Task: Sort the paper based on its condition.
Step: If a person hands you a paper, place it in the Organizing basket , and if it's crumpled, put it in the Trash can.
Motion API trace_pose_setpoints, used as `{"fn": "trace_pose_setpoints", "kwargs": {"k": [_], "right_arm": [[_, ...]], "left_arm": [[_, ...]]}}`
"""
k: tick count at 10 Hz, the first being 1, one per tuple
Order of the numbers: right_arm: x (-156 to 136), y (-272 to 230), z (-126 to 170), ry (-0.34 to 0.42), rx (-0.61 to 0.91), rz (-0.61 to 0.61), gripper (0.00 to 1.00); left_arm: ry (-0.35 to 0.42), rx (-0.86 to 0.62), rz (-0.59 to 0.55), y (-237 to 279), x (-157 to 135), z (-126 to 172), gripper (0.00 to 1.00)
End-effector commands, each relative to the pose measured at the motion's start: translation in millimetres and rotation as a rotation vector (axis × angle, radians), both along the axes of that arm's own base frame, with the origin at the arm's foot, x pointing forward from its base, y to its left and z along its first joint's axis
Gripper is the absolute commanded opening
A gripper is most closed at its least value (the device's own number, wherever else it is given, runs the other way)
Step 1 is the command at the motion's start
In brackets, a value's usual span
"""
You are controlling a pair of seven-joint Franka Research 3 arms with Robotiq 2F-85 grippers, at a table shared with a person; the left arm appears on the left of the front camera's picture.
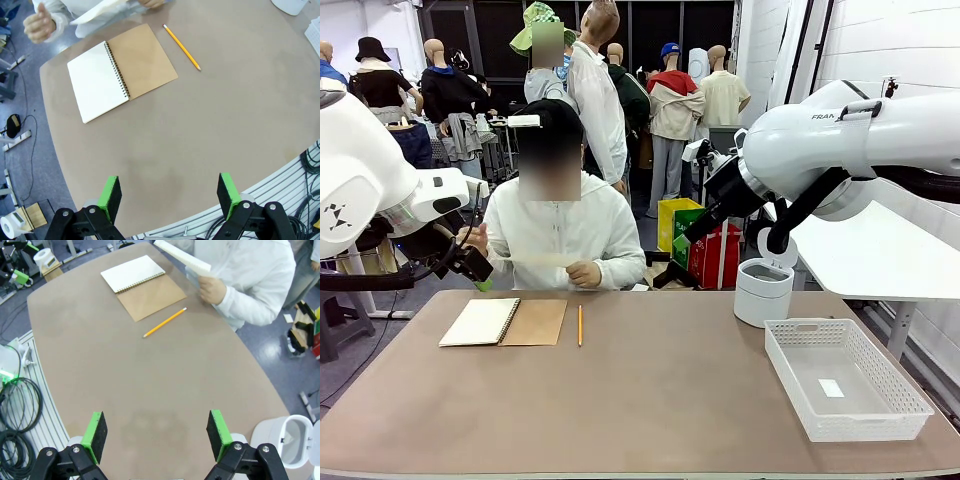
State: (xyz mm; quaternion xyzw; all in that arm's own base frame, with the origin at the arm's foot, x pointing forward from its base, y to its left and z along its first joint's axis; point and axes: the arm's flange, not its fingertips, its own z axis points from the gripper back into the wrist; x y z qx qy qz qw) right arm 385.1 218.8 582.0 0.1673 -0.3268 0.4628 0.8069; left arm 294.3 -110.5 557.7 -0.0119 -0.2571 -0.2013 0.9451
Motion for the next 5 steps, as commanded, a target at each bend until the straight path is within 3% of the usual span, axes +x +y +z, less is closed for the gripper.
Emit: {"fn": "trace_pose_setpoints", "kwargs": {"k": [1, 5], "right_arm": [[0.1, -0.2, 0.7, 0.0, 0.002, -0.001, 1.0], [0.1, -0.2, 0.7, 0.0, 0.002, -0.001, 1.0]], "left_arm": [[0.0, -0.002, -0.001, 0.1, -0.1, 0.3, 1.0], [0.0, -0.002, -0.001, 0.1, -0.1, 0.3, 1.0]]}}
